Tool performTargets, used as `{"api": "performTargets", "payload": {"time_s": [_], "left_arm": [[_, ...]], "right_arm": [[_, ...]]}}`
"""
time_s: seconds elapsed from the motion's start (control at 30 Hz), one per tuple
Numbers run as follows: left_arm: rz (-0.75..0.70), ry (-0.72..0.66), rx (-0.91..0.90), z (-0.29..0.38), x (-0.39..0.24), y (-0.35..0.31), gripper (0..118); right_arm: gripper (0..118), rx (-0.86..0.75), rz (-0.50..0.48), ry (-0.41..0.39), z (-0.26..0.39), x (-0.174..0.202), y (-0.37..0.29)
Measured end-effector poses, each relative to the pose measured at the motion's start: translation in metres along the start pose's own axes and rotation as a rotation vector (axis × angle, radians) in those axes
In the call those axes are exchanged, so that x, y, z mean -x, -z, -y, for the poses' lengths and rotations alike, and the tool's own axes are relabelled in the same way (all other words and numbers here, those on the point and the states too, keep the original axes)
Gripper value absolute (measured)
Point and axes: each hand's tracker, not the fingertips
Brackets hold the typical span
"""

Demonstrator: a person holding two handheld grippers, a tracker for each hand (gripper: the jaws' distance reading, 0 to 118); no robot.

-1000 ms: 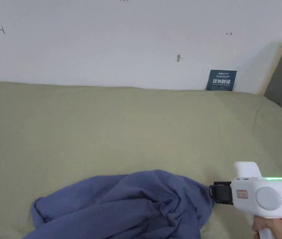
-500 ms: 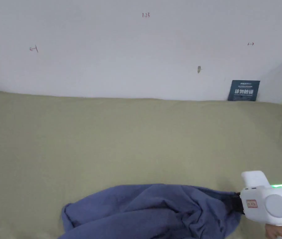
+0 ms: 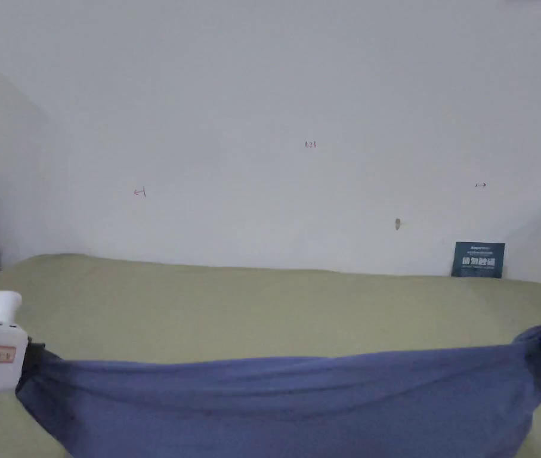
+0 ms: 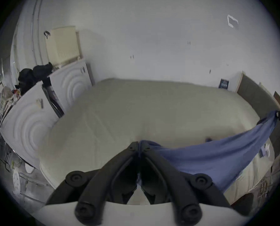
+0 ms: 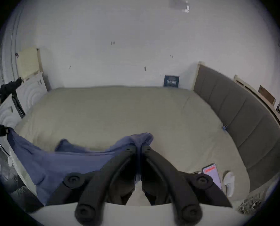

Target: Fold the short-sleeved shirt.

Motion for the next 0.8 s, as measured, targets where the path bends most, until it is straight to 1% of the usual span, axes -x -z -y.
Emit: {"api": "performTargets", "payload": {"time_s": [0.03,0.17,0.23,0.33,0.5,0.6,0.67,0.8], "left_arm": [[0.009,-0.020,-0.030,-0.009,0.001,-0.008,3],[-0.005,-0.008,-0.096,-0.049,-0.006,-0.035,3],[-0.024,-0.008,-0.135,-0.064,-0.011,-0.041,3],[-0.044,0.008,-0.147,-0.088,-0.020,-0.039,3],[-0.096,-0.002,-0.159,-0.125,-0.031,-0.019,3],[-0.114,-0.005,-0.171,-0.148,-0.040,-0.006,3],[-0.110,-0.026,-0.190,-0.163,-0.041,0.002,3],[-0.141,0.012,-0.195,-0.194,-0.055,0.028,3]], "right_arm": [[4,-0.004,-0.003,0.004,-0.006,-0.001,-0.009],[4,-0.067,0.028,-0.005,-0.032,-0.001,-0.041],[4,-0.084,0.034,0.000,-0.044,-0.001,-0.048],[4,-0.106,0.055,-0.007,-0.063,0.003,-0.053],[4,-0.132,0.077,-0.028,-0.096,0.008,-0.039],[4,-0.156,0.084,-0.005,-0.121,0.012,-0.025],[4,-0.160,0.097,-0.003,-0.139,0.014,-0.009],[4,-0.164,0.134,-0.015,-0.174,0.019,0.025]]}}
